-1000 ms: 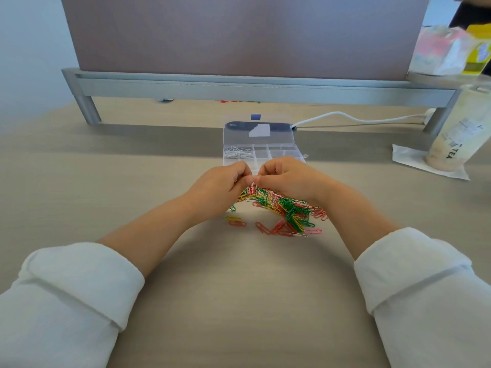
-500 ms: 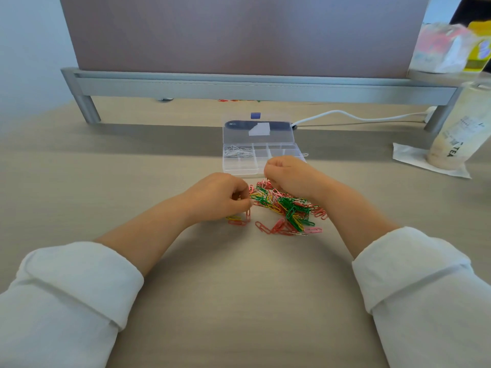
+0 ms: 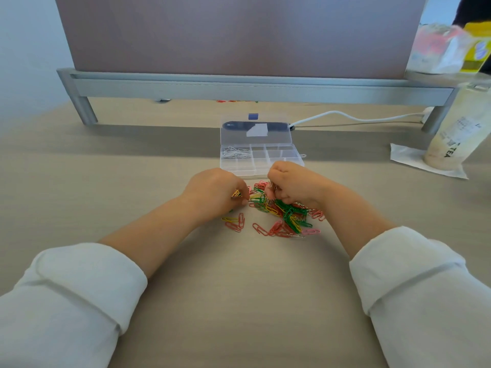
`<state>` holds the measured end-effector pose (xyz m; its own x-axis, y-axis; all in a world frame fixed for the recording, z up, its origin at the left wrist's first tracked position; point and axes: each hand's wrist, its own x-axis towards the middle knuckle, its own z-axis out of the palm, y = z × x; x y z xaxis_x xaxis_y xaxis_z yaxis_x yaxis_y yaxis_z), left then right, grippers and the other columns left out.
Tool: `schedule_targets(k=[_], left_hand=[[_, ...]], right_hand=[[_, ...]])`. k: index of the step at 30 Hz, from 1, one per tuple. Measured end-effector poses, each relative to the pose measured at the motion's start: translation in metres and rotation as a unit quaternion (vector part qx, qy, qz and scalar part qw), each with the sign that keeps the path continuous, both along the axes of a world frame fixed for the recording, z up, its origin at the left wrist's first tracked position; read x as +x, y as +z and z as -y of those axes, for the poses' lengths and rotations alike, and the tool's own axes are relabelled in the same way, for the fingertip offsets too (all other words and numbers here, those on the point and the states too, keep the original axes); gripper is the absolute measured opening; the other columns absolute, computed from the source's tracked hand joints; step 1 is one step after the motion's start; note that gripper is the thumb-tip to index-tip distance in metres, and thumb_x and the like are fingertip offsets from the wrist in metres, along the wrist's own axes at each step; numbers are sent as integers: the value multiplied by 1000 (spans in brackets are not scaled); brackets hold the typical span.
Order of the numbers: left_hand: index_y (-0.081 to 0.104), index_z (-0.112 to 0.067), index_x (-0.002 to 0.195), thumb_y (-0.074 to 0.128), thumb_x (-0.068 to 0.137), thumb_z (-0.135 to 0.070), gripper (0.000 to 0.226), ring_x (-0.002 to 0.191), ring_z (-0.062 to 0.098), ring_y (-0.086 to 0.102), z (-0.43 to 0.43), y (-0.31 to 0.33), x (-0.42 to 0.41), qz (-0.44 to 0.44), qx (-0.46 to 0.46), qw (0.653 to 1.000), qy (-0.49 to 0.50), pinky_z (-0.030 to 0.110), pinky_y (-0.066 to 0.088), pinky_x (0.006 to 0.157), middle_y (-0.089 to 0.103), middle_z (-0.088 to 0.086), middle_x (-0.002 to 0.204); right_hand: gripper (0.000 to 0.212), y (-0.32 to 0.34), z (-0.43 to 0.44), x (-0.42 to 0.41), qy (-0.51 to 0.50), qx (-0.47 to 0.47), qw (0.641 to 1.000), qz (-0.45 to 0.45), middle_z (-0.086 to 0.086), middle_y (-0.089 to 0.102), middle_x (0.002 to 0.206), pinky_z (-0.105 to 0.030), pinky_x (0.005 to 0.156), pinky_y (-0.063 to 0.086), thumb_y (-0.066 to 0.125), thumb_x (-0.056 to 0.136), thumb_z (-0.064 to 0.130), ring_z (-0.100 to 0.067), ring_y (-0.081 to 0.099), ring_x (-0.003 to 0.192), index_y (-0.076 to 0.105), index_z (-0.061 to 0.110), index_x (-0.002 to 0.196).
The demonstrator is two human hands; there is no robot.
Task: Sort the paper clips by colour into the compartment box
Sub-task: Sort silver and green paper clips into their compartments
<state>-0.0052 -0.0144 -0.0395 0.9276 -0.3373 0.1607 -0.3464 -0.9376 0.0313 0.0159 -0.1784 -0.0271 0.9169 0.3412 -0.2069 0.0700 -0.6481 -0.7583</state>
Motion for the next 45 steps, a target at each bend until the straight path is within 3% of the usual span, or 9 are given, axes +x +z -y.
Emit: schedule_targets(k=[7, 12, 21, 28, 31, 34, 36, 39, 45], left_hand=[[64, -28, 106, 57, 87, -40, 24, 100, 20, 56, -3, -2, 3, -15, 3, 1000, 2, 25, 37, 72, 64, -2, 102], [66, -30, 107, 59, 86, -37, 23, 100, 19, 55, -5, 2, 0, -22, 3, 1000, -4, 26, 38, 73, 64, -2, 103], [61, -24, 109, 53, 90, -36, 24, 101, 21, 55, -4, 0, 2, -59, 31, 998, -9, 25, 35, 71, 63, 2, 105], [68, -23, 101, 57, 87, -33, 20, 55, 6, 39, -5, 2, 0, -20, -65, 997, -41, 24, 29, 56, 42, -12, 59], [71, -24, 98, 63, 85, -33, 19, 48, 3, 35, 0, 3, -3, -14, -115, 991, -63, 19, 27, 50, 36, -12, 51], [70, -30, 105, 62, 85, -36, 23, 52, 5, 40, 9, 1, -7, -22, -84, 991, -100, 22, 28, 58, 44, -12, 54], [64, -38, 113, 59, 87, -37, 27, 69, 8, 55, 13, 0, -7, -21, -44, 992, -120, 21, 31, 64, 65, -9, 75], [58, -44, 118, 52, 91, -39, 29, 97, 15, 59, 18, -1, -4, -9, -3, 991, -132, 24, 37, 71, 68, -10, 105], [64, -34, 106, 53, 89, -41, 21, 89, 16, 57, 22, -4, -1, -20, -3, 993, -120, 27, 41, 68, 66, -6, 93]], right_hand=[[20, -2, 1, 4, 11, 13, 1000, 7, -1, 51, 64, -19, 44, 28, 33, 97, 10, -11, 32, 47, 39, 12, 78], [17, -7, 0, 5, 11, -20, 998, 59, 4, 52, 65, -21, 54, 33, 32, 99, 14, -10, 42, 56, 47, 20, 104], [30, -10, -6, 7, 27, -46, 994, 92, 8, 47, 72, -18, 56, 33, 32, 95, 1, -7, 43, 66, 58, 16, 92], [31, -8, -6, 7, 23, -46, 994, 98, 9, 46, 69, -19, 56, 30, 33, 93, 5, -3, 40, 63, 56, 17, 76], [27, -9, -6, 9, 13, -49, 992, 115, 7, 52, 75, -20, 59, 35, 37, 93, 10, -4, 45, 68, 60, 15, 80], [25, -11, -3, 14, -46, -46, 988, 142, -4, 61, 91, -23, 61, 39, 40, 92, 12, -14, 50, 79, 63, 3, 85], [29, -11, 1, 17, -77, -57, 985, 146, -13, 65, 97, -22, 58, 37, 41, 91, 12, -16, 49, 76, 64, -5, 95], [30, -12, 5, 18, -73, -69, 987, 129, -12, 65, 95, -19, 57, 37, 42, 91, 13, -11, 49, 67, 66, -5, 98], [28, -16, 7, 21, -63, -68, 987, 132, -18, 67, 99, -21, 59, 41, 47, 89, 13, -26, 59, 82, 66, -7, 94]])
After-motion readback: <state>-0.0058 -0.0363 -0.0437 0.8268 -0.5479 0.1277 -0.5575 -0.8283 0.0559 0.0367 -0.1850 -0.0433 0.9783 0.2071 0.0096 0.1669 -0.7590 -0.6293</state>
